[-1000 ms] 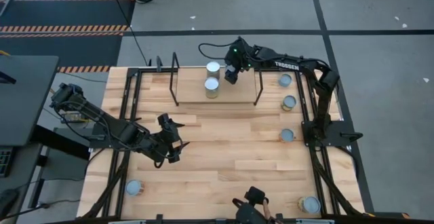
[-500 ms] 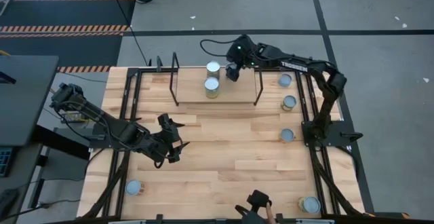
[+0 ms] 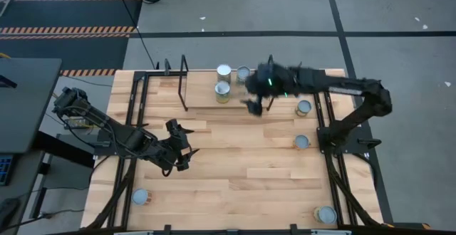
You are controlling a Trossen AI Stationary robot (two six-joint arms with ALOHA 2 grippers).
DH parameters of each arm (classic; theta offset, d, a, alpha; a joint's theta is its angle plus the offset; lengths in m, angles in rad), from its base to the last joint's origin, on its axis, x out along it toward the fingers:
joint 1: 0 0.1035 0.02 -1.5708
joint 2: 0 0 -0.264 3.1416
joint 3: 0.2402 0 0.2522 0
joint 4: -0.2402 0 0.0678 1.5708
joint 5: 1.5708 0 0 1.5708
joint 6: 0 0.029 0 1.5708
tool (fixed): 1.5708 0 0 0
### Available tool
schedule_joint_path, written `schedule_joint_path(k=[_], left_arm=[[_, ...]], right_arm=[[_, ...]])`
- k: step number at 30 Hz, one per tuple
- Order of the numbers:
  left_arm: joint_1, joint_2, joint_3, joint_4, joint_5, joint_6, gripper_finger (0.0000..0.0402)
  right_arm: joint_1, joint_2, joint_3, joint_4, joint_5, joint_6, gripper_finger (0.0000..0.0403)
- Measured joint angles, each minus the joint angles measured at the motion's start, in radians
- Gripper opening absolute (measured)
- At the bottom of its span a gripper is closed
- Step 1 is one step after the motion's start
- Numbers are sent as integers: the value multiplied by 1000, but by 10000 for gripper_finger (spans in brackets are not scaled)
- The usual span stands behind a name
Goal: Pick and place cans onto a shelf
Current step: Put the canned spaghetti sauce on the shelf
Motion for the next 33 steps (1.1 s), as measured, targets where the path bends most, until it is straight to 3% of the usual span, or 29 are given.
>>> schedule_joint_path(k=[10, 16, 21, 25, 33], left_arm=[[-1, 0, 0, 2, 0, -39, 341], [-1, 0, 0, 3, 7, -45, 341], [-1, 0, 0, 1, 118, -91, 341], [-1, 0, 0, 2, 230, -92, 341], [-1, 0, 0, 21, 315, -90, 341]], right_arm=[[556, -69, -79, -134, 219, 470, 363], [817, -31, -103, -147, 225, 783, 363], [955, -11, -103, -227, 230, 1037, 363], [1028, 13, -103, -322, 144, 1240, 363], [1114, 133, -103, -461, -225, 1552, 363]])
